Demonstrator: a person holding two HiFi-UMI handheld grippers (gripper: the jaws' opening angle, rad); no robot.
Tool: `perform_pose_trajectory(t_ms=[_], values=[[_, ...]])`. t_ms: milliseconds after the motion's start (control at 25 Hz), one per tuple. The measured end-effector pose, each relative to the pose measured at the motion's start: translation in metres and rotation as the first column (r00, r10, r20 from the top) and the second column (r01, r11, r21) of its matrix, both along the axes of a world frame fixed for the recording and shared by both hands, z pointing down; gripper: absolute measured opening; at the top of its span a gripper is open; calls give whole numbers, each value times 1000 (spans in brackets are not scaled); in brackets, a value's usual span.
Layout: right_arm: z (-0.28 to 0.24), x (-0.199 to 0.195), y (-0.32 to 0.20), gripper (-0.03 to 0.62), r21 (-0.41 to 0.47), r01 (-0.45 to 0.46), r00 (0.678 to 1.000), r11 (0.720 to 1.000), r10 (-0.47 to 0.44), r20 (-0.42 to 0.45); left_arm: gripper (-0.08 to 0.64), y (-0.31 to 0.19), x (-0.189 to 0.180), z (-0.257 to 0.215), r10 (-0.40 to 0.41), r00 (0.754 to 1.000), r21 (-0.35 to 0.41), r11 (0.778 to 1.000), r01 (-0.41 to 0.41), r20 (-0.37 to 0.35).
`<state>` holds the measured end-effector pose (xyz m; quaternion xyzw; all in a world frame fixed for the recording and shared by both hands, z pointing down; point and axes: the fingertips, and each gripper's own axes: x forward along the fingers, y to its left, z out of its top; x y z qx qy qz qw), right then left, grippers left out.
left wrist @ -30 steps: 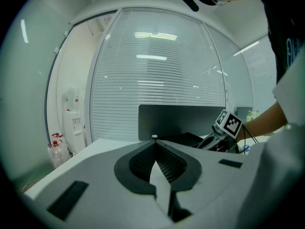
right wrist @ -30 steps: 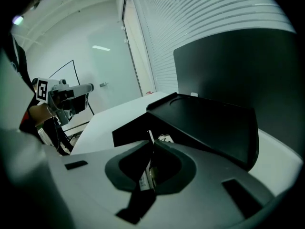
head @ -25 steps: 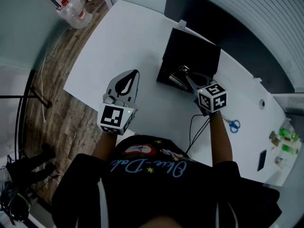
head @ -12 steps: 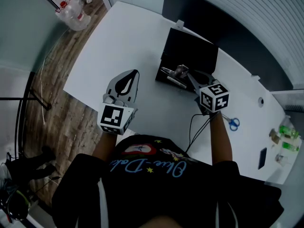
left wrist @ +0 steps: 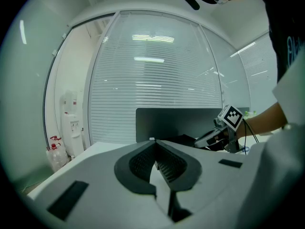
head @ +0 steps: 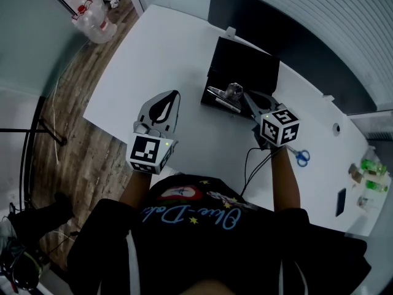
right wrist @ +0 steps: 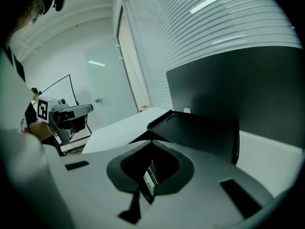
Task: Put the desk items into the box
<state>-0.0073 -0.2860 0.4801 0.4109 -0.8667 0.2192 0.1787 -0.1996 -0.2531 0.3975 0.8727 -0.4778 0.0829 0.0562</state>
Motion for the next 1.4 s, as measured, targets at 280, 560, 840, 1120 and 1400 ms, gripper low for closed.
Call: perform_pose_trajectory(t_ms=[280, 560, 840, 1120, 1400], values=[[-18, -9, 10, 9, 38, 6, 998, 999, -8, 67, 8, 10, -1, -5, 13, 1000, 13, 1000, -13, 10], [-32, -14, 21, 9, 54, 11, 995, 998, -16, 98, 8, 22, -2, -12, 24, 999, 25, 999, -25, 25], [-49, -21, 33, 9, 103, 8, 992, 995, -21, 124, 8, 36, -4, -14, 26, 999, 35, 999, -27, 41], [-63, -21, 47, 9, 135, -13, 988, 991, -8, 154, 8, 49, -6, -18, 29, 999, 41, 999, -31, 33], [-74, -19, 60, 8, 161, -54, 979, 985, 20, 201, 8, 62, -9, -20, 28, 999, 41, 999, -30, 35]])
